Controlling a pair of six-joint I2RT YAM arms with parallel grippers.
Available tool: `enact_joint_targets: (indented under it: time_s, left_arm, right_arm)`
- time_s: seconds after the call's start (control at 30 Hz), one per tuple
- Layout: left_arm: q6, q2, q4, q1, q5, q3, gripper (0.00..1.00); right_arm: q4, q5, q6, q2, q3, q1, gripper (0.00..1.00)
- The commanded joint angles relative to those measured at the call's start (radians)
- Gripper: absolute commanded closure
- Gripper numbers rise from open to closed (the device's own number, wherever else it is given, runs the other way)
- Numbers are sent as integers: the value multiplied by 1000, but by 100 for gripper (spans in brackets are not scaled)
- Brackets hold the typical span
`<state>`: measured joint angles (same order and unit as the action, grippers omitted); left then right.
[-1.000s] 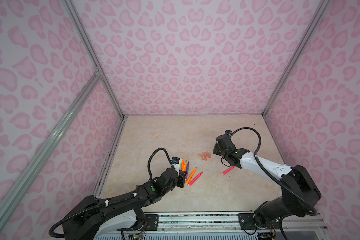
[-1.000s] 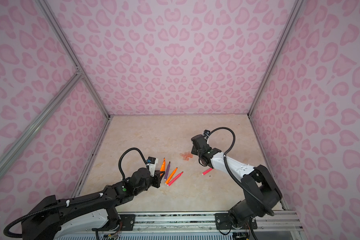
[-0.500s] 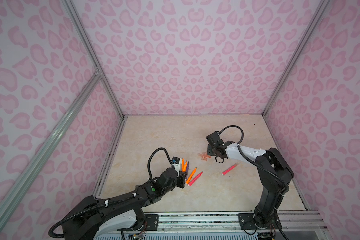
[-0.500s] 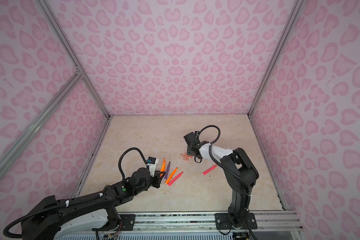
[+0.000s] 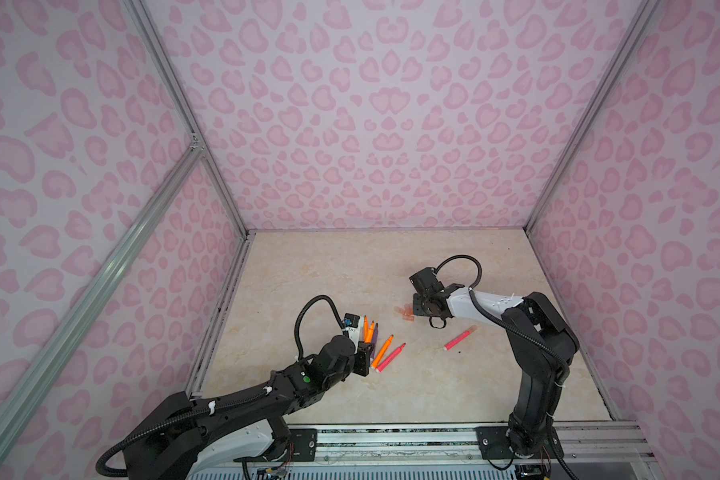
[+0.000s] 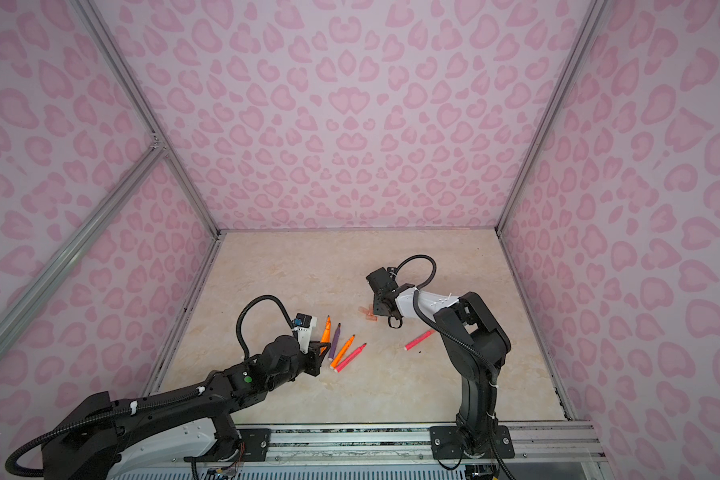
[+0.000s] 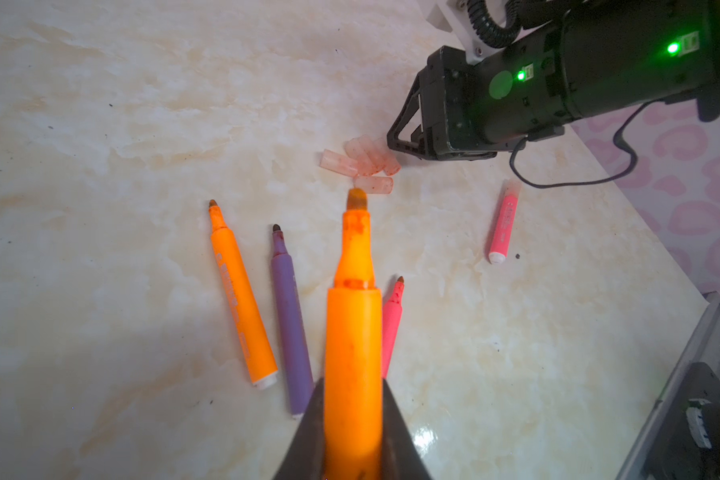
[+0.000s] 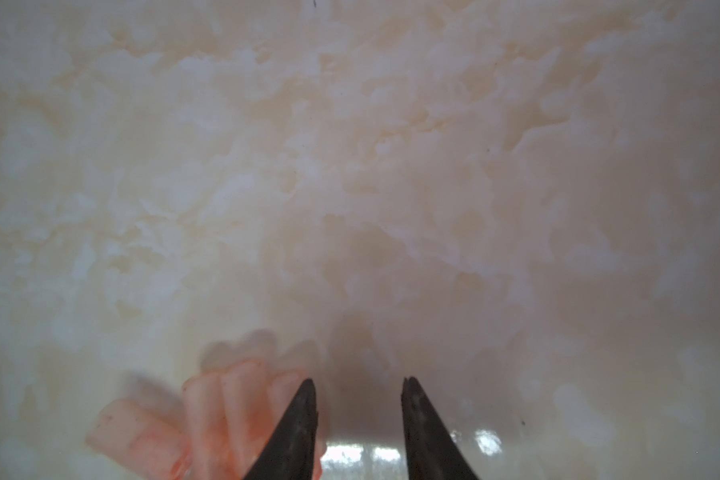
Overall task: Insert the pens into the pen caps
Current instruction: 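Move the right gripper over the pile of pink translucent caps, then close the right gripper on a pink cap and lift it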
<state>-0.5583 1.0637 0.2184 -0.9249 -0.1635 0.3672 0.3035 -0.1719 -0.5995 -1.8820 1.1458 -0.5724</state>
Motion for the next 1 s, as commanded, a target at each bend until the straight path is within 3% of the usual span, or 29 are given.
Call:
enact_joint_targets:
  time_s: [0.0,0.3,0.57,0.97]
  left_arm:
    - [-2,-4,25,0,2,-1,97]
    - [0,-4,30,0,4,-3,97]
    - [0,1,32,0,7,-1,97]
    - [0,10,36,0,12,2,97]
  right_arm:
    - [-10,-10,0,15,-8,-8,64]
    - [-9,-34,1,21,7,-47,63]
    - [-16,-31,-8,-32,23,-44,75]
    - [-8,-43,-21,-68,20,-47,72]
